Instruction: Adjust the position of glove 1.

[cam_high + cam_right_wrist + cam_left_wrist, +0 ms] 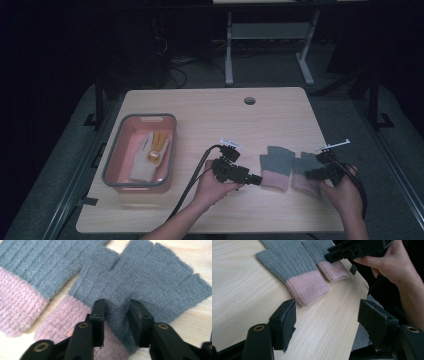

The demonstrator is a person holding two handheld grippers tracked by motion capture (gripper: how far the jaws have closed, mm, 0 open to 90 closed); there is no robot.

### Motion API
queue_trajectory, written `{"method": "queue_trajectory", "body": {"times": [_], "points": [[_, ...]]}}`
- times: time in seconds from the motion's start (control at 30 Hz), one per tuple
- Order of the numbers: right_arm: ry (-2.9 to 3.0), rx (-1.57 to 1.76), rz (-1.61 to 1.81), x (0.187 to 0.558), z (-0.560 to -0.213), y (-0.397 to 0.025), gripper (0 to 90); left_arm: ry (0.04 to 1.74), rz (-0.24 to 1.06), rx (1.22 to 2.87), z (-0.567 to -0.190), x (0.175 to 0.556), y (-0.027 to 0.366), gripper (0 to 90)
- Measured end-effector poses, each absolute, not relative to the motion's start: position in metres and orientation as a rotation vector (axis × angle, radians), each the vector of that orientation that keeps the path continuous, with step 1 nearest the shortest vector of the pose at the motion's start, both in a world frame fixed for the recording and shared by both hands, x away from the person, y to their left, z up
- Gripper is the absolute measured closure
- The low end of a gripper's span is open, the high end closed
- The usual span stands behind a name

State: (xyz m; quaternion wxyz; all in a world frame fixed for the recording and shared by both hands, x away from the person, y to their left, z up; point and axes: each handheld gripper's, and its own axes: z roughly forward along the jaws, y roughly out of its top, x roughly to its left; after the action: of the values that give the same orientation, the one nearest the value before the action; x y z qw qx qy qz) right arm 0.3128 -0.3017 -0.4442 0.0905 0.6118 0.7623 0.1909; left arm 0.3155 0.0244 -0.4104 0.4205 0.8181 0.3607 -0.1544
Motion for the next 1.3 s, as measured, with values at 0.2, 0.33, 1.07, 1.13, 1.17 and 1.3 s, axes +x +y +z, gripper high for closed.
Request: {"method": "queue_trajectory", "body": {"times": [0.2, 0.33, 1.07, 1.13, 1.17, 1.3], "points": [[2.247, 1.826, 0.579, 0.312, -0.445, -0.304, 80.4, 0.909, -0.405, 2.051, -0.414, 0.318, 0.023, 31.2], [2.243, 1.82, 0.577, 0.312, -0.445, -0.303, 83.9, 0.905, -0.404, 2.048, -0.415, 0.317, 0.021, 31.3], [2.227, 1.826, 0.704, 0.303, -0.422, -0.303, 85.8, 0.901, -0.396, 2.028, -0.414, 0.32, 0.021, 31.3], [2.227, 1.809, 0.72, 0.302, -0.418, -0.301, 85.7, 0.904, -0.392, 2.034, -0.415, 0.321, 0.022, 31.3], [2.227, 1.809, 0.72, 0.302, -0.418, -0.301, 85.7, 0.904, -0.392, 2.034, -0.415, 0.321, 0.022, 31.3], [2.251, 1.782, 0.754, 0.301, -0.411, -0.293, 85.6, 0.912, -0.388, 2.027, -0.415, 0.322, 0.022, 31.3]]}}
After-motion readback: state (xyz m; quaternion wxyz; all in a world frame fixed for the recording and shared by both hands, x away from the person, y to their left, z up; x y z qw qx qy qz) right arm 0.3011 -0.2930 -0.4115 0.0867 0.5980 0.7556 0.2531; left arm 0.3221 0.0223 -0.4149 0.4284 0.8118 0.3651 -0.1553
